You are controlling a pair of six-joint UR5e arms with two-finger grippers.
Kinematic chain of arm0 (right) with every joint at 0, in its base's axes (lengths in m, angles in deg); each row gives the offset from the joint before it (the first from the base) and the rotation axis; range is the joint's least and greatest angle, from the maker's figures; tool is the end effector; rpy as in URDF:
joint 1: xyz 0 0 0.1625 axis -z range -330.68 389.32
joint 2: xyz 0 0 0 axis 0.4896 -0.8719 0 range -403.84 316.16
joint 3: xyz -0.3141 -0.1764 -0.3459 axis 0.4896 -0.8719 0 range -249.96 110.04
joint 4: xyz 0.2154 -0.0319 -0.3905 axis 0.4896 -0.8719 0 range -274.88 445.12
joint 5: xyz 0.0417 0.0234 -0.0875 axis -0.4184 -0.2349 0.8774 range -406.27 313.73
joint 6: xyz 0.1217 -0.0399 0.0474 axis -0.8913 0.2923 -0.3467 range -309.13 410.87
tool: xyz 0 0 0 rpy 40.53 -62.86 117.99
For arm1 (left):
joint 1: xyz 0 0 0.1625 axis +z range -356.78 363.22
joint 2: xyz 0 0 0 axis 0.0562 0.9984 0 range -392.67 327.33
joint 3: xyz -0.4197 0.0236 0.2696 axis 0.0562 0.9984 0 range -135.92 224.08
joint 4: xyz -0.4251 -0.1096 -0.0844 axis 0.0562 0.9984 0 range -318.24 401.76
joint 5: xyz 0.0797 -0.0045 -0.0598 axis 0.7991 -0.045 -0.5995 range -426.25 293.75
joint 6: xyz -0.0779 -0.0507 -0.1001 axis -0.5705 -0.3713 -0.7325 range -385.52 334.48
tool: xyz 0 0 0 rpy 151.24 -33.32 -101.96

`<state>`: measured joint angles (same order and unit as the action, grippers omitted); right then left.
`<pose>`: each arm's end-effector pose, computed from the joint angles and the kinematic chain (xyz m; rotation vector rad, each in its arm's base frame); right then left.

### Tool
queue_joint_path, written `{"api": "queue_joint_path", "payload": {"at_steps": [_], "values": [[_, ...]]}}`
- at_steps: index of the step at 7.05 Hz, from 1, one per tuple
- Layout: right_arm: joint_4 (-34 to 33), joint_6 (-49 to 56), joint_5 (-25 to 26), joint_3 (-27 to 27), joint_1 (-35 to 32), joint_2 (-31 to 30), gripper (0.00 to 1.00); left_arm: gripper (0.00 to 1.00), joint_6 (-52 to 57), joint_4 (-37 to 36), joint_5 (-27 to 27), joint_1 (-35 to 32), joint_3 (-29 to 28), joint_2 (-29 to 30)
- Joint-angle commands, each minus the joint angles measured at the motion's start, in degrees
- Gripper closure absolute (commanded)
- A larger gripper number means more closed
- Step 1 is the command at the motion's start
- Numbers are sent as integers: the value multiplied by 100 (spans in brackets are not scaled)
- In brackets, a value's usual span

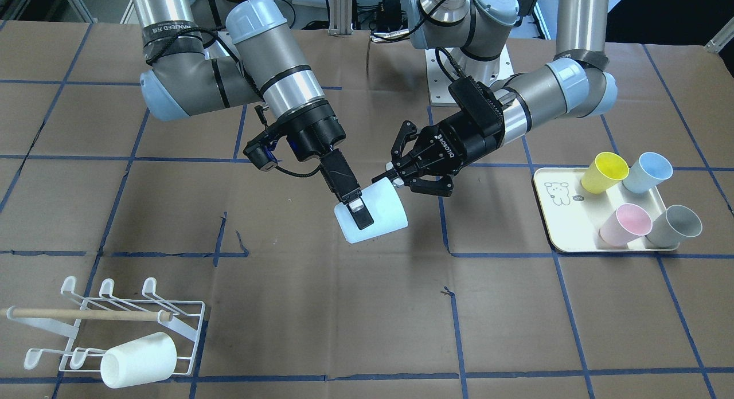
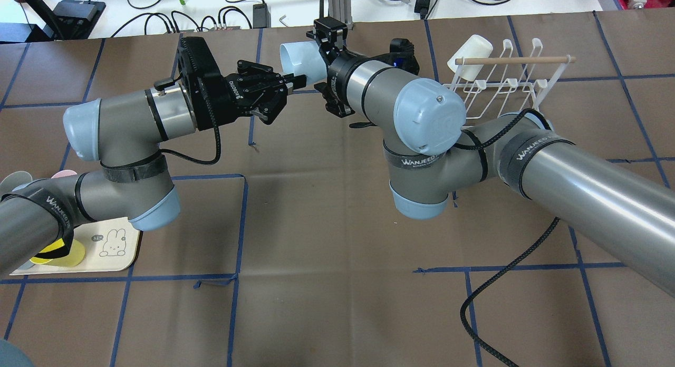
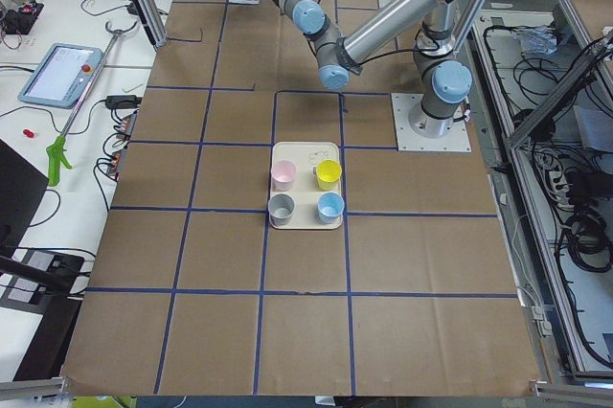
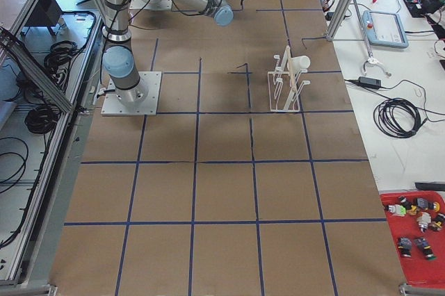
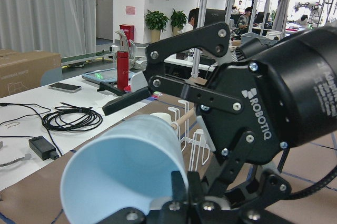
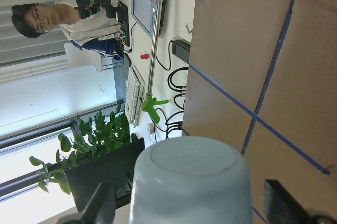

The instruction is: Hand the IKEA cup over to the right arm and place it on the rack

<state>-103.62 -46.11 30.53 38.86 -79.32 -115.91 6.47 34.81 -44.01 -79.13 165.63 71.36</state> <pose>0.3667 -0.5727 0.4079 1.1974 1.6977 -0.4605 -0.1879 -0.5524 0.3879 -1.0202 -1.7618 1.3176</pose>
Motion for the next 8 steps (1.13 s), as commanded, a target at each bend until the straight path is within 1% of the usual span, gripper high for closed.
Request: {"api": "queue_joint_path", "payload": {"at_steps": [1,2,3,5,6,7,8], "values": [[-40,3,-7,0,0,0,28,95,0,0,0,0,0,-6],[-49,3,-7,0,0,-8,33,94,0,0,0,9,-9,-6],[-49,3,-7,0,0,-8,38,87,0,9,8,9,-44,-6],[-57,12,-7,0,0,-17,51,58,9,-9,79,18,-62,-6],[-57,12,-16,0,0,-26,56,44,9,-17,79,18,-70,-6],[-57,12,-7,0,0,-26,57,14,-17,0,18,44,-62,-6],[-57,12,-7,0,0,-26,59,4,-35,17,0,70,-70,-6]]}}
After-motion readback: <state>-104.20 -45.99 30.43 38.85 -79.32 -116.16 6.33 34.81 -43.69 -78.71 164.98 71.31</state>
